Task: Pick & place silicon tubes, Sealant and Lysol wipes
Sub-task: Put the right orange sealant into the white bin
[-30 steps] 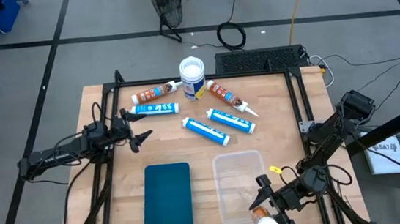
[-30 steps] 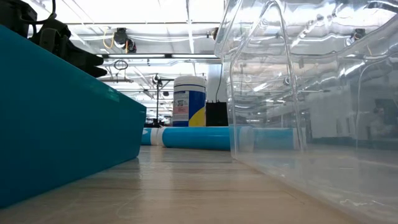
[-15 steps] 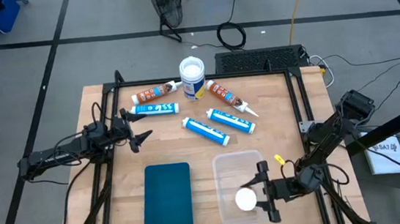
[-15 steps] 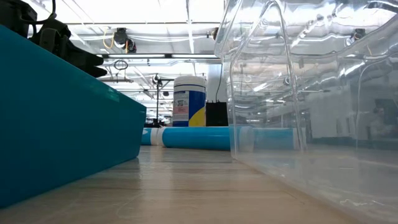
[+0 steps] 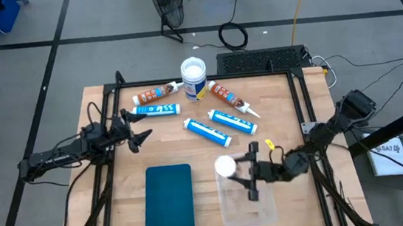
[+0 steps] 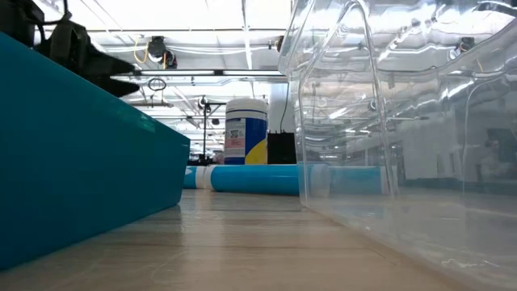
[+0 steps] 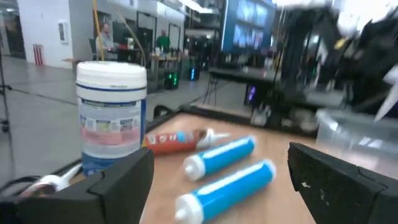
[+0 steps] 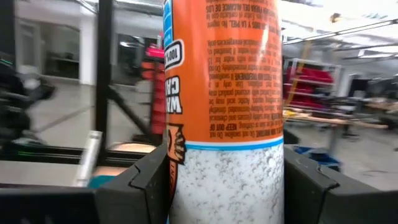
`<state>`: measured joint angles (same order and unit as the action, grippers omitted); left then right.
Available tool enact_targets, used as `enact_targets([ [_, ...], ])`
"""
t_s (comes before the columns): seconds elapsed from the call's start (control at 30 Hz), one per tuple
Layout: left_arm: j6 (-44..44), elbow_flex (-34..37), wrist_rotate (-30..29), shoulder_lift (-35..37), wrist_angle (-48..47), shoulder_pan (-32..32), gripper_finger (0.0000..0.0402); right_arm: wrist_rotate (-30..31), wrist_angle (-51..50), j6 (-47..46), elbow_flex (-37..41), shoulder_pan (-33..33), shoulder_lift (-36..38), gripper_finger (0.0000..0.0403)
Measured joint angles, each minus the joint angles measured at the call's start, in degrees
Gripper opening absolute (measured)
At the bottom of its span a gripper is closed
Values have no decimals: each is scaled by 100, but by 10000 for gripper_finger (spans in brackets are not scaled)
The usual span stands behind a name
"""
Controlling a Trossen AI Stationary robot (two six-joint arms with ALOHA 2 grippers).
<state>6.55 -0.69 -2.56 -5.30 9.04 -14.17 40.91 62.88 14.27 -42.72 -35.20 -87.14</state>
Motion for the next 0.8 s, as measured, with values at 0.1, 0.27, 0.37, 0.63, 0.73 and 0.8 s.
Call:
enact_targets([
  [0.1, 516, 0, 8, 0, 191, 0, 363, -59, -12, 190, 0, 388, -2, 206],
  [0.27, 771, 2, -168, -2, 331, -2, 363, -69, -45, 622, 0, 1033, 52, 206],
  [0.37, 708, 2, -292, -9, 611, -4, 363, -220, -198, 608, 0, 1510, 53, 206],
  [0.63, 371, 0, 868, -526, 2244, 11, 363, -2259, -631, -414, 2, 2879, 49, 206],
  [0.73, 892, 0, 1231, -714, 2534, 11, 363, -2737, -535, -561, 2, 3152, 49, 206],
  [0.8, 1116, 0, 1356, -818, 2461, 11, 363, -2930, -535, -607, 2, 3267, 49, 206],
])
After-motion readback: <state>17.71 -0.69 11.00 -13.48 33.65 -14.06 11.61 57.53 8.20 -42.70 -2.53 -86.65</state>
